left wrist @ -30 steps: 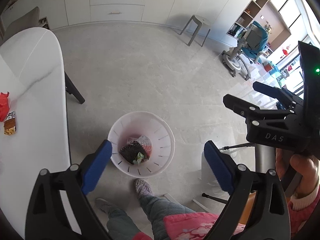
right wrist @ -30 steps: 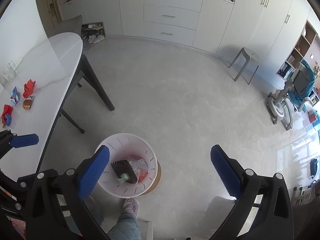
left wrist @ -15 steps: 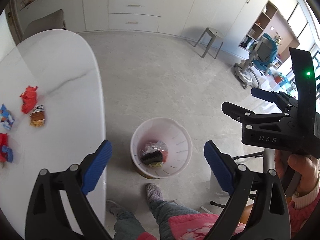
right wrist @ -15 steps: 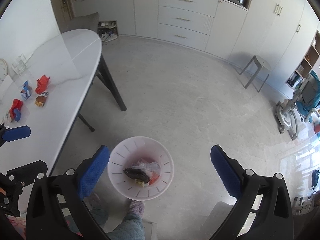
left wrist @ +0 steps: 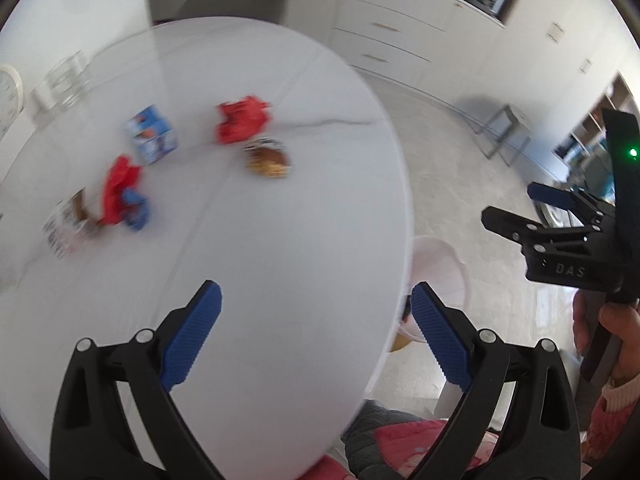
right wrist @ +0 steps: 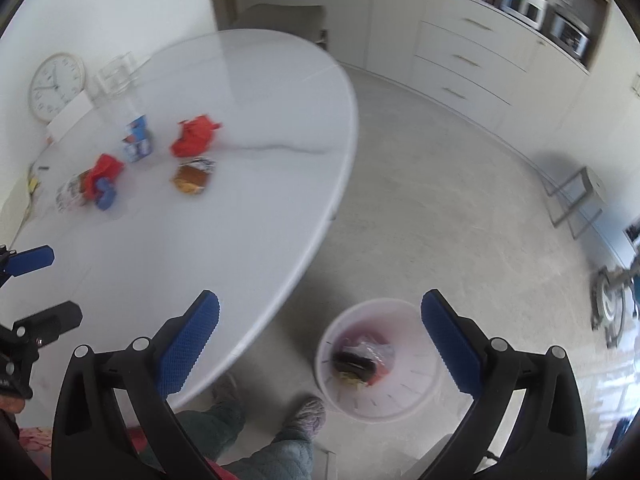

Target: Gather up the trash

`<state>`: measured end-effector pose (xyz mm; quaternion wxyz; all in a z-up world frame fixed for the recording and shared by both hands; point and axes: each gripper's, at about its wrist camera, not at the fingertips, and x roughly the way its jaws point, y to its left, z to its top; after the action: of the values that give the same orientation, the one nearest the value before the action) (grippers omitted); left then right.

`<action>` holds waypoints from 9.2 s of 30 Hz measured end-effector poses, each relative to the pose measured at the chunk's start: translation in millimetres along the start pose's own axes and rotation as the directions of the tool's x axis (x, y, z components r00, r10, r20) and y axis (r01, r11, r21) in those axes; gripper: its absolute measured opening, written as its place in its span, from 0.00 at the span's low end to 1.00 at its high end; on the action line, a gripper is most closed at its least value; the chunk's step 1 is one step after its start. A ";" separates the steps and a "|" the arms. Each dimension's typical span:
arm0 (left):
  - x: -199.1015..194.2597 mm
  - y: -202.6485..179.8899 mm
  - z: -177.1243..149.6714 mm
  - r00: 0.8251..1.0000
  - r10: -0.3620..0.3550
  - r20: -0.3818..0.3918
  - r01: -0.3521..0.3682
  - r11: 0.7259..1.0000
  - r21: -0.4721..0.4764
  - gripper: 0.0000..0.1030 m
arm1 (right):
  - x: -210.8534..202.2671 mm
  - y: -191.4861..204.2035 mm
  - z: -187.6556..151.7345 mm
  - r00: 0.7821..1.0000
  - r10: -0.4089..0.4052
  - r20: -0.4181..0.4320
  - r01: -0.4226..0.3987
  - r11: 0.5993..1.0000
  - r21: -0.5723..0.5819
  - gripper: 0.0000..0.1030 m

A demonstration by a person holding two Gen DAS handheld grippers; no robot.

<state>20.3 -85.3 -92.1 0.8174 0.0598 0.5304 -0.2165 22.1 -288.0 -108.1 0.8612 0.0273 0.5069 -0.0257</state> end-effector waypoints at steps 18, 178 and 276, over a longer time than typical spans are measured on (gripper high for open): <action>14.3 259.7 3.6 0.987 0.155 -0.044 -0.160 0.903 -0.398 0.89 | 67.0 193.9 71.8 0.977 0.187 -0.099 -0.203 0.961 -0.188 0.97; 24.6 -184.8 43.2 0.995 -0.101 0.012 0.097 0.978 0.185 0.79 | -59.8 -143.2 -53.0 0.994 -0.105 0.018 0.097 0.963 0.251 0.94; 11.1 173.8 73.7 0.984 0.162 0.074 -0.132 0.941 -0.310 0.51 | 118.5 203.1 177.5 0.954 0.273 -0.121 -0.294 0.930 -0.219 0.48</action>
<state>158.7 43.6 -93.3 0.8560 -0.0381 0.5104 -0.0734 248.9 -100.4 -121.5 0.8297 -0.0006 0.5347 0.1604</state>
